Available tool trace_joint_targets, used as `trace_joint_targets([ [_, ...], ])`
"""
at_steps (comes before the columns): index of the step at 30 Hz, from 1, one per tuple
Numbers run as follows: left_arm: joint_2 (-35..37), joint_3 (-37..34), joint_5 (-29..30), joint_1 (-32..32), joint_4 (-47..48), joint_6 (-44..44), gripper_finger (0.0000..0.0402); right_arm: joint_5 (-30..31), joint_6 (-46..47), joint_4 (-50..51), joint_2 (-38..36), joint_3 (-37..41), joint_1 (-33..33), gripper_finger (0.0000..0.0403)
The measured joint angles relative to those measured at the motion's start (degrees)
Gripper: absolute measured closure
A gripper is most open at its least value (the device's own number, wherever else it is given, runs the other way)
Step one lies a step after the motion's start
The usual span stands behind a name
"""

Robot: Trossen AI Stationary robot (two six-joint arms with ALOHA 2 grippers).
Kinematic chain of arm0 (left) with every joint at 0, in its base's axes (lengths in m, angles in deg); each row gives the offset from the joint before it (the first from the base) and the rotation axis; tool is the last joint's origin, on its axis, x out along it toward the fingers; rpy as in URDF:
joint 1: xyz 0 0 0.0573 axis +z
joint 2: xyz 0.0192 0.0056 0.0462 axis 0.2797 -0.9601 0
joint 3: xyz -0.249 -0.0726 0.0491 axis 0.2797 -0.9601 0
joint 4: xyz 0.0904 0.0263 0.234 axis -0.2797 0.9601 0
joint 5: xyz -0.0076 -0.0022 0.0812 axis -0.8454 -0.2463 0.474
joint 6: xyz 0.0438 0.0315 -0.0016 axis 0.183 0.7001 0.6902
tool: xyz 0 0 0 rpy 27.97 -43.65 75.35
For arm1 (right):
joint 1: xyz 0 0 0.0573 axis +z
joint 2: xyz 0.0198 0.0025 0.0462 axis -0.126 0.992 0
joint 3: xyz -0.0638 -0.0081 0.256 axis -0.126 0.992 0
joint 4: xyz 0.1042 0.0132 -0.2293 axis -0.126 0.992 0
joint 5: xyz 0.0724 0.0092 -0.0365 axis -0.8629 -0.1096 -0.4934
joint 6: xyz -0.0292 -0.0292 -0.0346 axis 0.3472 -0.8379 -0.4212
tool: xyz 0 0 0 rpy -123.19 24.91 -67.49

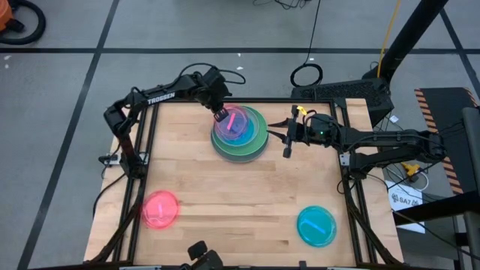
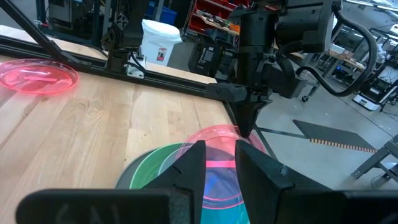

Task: Stack plastic plates
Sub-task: Stack the pink plate on the blue plate, then stack the blue plate on the pink plate

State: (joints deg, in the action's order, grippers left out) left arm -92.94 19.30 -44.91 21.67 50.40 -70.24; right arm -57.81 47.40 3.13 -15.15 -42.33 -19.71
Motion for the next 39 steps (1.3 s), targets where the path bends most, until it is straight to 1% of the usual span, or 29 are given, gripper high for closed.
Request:
trace_joint_targets([
  [24, 0.0, 0.0, 0.0, 0.0, 0.0, 0.2, 0.0395, 0.0, 0.0, 0.0, 0.0, 0.0, 0.0, 0.0323],
  [27, 0.0, 0.0, 0.0, 0.0, 0.0, 0.4, 0.0383, 0.0, 0.0, 0.0, 0.0, 0.0, 0.0, 0.0323],
  [34, 0.0, 0.0, 0.0, 0.0, 0.0, 0.4, 0.0335, 0.0, 0.0, 0.0, 0.0, 0.0, 0.0, 0.0323],
  [39, 0.0, 0.0, 0.0, 0.0, 0.0, 0.6, 0.0326, 0.0, 0.0, 0.0, 0.0, 0.0, 0.0, 0.0323],
])
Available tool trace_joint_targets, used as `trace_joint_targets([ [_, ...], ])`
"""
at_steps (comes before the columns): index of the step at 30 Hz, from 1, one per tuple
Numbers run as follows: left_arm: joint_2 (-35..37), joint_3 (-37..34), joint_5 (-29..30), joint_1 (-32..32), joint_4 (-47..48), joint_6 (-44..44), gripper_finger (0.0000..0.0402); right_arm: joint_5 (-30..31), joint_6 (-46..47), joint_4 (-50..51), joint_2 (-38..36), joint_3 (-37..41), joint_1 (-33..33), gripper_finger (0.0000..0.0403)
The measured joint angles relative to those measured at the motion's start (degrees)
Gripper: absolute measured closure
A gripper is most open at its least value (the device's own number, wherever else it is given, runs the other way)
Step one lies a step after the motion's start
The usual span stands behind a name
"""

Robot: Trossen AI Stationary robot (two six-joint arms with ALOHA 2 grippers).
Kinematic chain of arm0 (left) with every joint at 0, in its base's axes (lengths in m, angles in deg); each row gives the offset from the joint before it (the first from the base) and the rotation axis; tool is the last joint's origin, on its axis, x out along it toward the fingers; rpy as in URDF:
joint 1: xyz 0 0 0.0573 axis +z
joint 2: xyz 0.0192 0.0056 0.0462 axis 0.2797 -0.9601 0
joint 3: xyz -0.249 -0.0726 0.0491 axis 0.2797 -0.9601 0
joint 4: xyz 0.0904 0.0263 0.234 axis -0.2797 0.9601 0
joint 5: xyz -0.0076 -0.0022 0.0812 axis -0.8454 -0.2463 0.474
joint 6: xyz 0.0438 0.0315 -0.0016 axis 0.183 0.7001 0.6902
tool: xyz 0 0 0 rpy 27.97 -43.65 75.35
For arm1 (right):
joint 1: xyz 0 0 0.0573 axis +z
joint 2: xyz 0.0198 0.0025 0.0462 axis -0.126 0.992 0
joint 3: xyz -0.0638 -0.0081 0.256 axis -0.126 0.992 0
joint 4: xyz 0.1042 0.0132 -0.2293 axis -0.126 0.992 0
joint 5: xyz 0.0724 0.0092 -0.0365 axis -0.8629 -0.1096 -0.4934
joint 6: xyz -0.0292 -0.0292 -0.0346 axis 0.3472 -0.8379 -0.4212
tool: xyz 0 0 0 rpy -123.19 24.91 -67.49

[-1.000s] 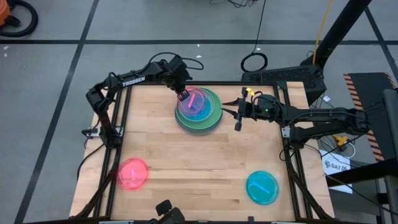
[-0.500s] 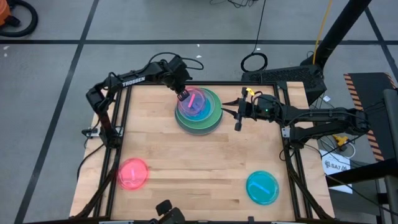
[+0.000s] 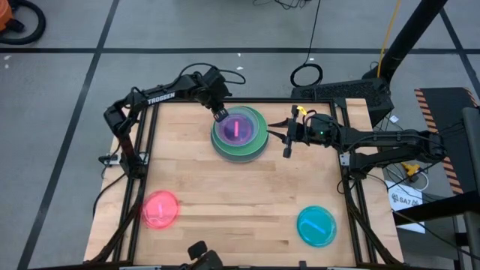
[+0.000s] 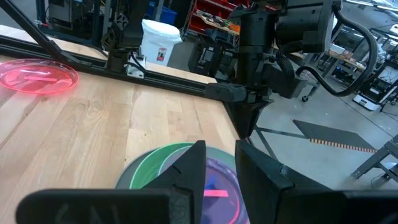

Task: Stack plastic plates
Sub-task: Stack the blue plate on the pink plate

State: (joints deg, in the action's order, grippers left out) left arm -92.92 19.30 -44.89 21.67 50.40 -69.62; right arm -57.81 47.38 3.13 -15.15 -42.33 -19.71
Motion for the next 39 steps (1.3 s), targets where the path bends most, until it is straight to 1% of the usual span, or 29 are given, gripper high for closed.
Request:
trace_joint_targets([
  [6, 0.0, 0.0, 0.0, -0.3, 0.7, 2.0, 0.0325, 0.0, 0.0, 0.3, 0.0, 0.0, 0.0, 0.0323],
  [10, 0.2, 0.0, -0.4, -1.5, 1.1, 3.1, 0.0325, 0.0, 0.1, 1.3, 0.0, 0.0, 0.0, 0.0323],
  [13, 0.3, 0.0, -2.4, -3.1, 1.3, 3.7, 0.0325, 0.0, 0.8, 1.4, 0.0, 0.0, 0.0, 0.0323],
  [19, 1.2, -0.1, -2.5, -6.8, 1.9, 4.1, 0.0325, 0.0, 3.1, 2.6, 0.0, 0.0, 0.0, 0.0323],
  [23, 3.9, -2.0, -2.6, -9.3, -0.3, 3.6, 0.0325, 0.0, 5.1, 3.8, 0.0, 0.0, 0.0, 0.0323],
  [26, 8.2, -6.6, -2.7, -11.0, -4.0, 1.4, 0.0325, 0.0, 6.6, 4.5, 0.0, 0.0, 0.0, 0.0323],
  [30, 16.1, -15.1, -2.7, -13.6, -11.8, -2.3, 0.0325, 0.3, 9.9, 3.6, 0.0, 0.0, 0.0, 0.0323],
  [34, 24.8, -25.7, -2.6, -17.6, -23.1, -5.2, 0.0325, 3.8, 16.9, 1.2, 0.4, -0.1, 0.5, 0.0323],
  [37, 31.0, -33.4, -2.5, -20.7, -32.1, -6.1, 0.0325, 4.0, 21.8, 1.5, 1.7, -1.2, 2.4, 0.0323],
  [39, 34.4, -37.5, -1.4, -22.6, -37.6, -6.5, 0.0325, 2.9, 24.3, 1.6, 2.9, -2.5, 4.4, 0.0323],
])
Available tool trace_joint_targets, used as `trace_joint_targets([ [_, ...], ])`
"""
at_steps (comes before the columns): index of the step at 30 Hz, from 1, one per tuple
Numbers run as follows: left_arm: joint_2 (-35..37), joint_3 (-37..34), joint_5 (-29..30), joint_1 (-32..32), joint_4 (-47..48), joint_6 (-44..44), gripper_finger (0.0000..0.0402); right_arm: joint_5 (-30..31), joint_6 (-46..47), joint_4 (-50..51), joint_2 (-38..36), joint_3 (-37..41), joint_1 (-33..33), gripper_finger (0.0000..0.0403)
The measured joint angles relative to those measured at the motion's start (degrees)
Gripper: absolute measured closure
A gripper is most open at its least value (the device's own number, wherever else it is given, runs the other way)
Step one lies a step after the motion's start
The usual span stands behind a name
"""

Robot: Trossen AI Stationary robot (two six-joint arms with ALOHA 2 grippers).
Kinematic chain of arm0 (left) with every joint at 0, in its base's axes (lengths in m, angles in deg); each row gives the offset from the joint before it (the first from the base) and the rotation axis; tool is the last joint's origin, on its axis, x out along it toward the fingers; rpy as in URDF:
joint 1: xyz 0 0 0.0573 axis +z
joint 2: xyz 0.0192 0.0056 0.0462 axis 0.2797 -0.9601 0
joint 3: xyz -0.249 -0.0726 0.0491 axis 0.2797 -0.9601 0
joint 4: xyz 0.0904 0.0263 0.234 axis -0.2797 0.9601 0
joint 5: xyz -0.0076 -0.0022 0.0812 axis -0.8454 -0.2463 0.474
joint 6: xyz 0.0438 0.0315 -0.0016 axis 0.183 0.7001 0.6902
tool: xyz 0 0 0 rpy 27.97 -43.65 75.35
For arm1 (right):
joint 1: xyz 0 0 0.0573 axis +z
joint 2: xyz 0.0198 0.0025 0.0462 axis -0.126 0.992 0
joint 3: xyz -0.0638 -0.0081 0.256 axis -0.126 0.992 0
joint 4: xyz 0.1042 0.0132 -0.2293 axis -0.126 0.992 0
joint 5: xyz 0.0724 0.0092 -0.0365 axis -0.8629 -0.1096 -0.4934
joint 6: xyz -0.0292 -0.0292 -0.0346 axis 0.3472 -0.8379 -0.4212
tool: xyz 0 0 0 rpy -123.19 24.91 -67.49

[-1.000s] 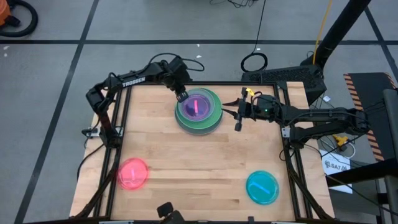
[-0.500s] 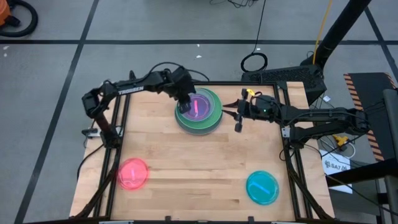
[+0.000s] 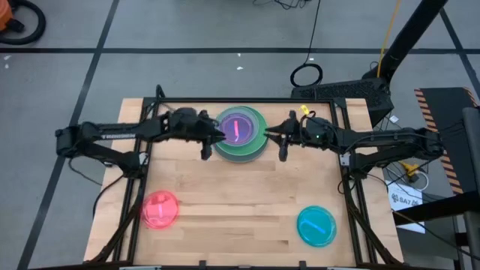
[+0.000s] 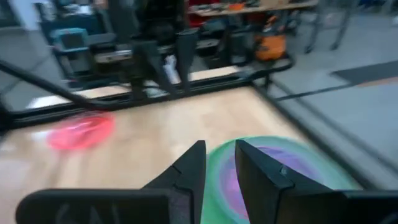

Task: Stack plastic plates
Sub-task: Stack the blue plate on the pink plate

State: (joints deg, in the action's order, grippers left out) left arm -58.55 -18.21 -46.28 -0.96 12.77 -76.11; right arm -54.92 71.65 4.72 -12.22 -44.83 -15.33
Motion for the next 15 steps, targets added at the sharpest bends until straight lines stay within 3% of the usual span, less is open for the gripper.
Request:
trace_joint_targets([
  [7, 10.3, -8.8, 1.2, -4.5, -6.2, -1.0, 0.0325, -0.2, 11.0, 11.7, 6.1, -10.1, 8.4, 0.0323],
  [15, 23.9, -16.3, 1.2, -8.5, -6.1, 0.0, 0.0325, -0.3, 29.5, 37.0, 14.8, -25.5, 16.3, 0.0323],
])
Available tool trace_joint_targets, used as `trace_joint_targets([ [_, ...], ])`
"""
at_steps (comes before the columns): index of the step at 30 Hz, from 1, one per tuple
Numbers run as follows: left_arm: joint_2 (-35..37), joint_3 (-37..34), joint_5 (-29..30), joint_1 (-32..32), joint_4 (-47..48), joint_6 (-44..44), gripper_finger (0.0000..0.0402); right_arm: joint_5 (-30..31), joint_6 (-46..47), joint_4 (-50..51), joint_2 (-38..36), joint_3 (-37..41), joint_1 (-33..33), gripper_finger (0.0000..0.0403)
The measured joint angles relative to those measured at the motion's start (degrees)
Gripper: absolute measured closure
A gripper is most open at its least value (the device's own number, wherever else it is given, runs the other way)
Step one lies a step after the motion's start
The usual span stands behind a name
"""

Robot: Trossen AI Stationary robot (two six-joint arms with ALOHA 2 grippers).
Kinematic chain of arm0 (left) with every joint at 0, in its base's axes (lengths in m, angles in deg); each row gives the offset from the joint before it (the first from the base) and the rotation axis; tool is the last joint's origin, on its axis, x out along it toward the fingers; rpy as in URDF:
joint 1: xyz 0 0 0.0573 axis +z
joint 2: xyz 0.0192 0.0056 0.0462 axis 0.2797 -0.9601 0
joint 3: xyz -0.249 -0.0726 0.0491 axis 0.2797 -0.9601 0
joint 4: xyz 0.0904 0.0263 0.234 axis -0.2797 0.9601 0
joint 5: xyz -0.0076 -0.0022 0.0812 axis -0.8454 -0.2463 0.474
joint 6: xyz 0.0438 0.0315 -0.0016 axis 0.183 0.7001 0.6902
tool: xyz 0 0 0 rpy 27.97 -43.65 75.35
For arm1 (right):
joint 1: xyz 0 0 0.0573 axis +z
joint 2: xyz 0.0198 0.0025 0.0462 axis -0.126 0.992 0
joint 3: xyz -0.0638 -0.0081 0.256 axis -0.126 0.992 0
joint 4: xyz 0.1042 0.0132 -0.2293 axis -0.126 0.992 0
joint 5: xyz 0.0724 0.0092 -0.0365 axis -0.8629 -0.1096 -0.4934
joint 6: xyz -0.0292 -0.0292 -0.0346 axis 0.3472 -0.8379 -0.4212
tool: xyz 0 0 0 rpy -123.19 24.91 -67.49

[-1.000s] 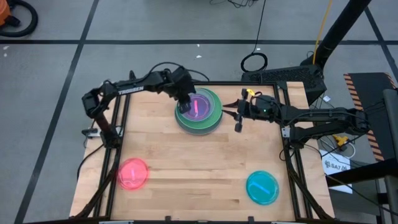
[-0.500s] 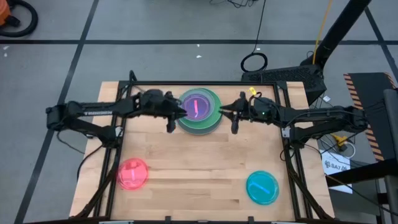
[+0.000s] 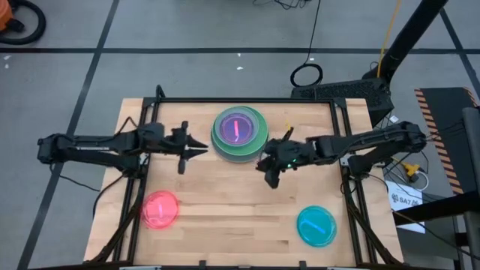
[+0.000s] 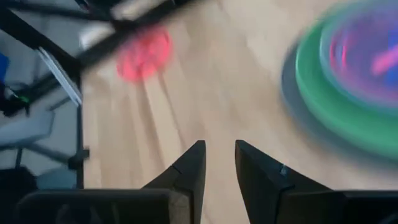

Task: Stack plastic plates
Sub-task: Stack the blue plate on the pink plate

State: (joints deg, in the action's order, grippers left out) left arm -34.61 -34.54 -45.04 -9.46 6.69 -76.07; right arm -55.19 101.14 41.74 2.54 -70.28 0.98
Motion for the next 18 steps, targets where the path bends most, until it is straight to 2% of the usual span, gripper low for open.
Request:
trace_joint_targets([
  [4, 5.1, -1.8, 0.0, -1.7, 0.2, 0.2, 0.0325, -0.1, 9.3, 11.8, 3.4, -4.3, 3.3, 0.0323],
  [8, 8.6, -2.0, -0.1, -3.5, 1.8, 0.2, 0.0325, -0.9, 22.6, 19.5, 5.3, -4.7, 6.5, 0.0323],
  [13, 10.7, -2.0, -0.2, -5.2, 2.5, -0.2, 0.0325, -9.1, 39.6, 28.6, 8.5, -4.7, 9.9, 0.0323],
  [18, 10.5, -2.0, -0.2, -5.9, 3.1, -1.8, 0.0325, -17.3, 49.7, 31.8, 12.9, -4.7, 13.4, 0.0323],
])
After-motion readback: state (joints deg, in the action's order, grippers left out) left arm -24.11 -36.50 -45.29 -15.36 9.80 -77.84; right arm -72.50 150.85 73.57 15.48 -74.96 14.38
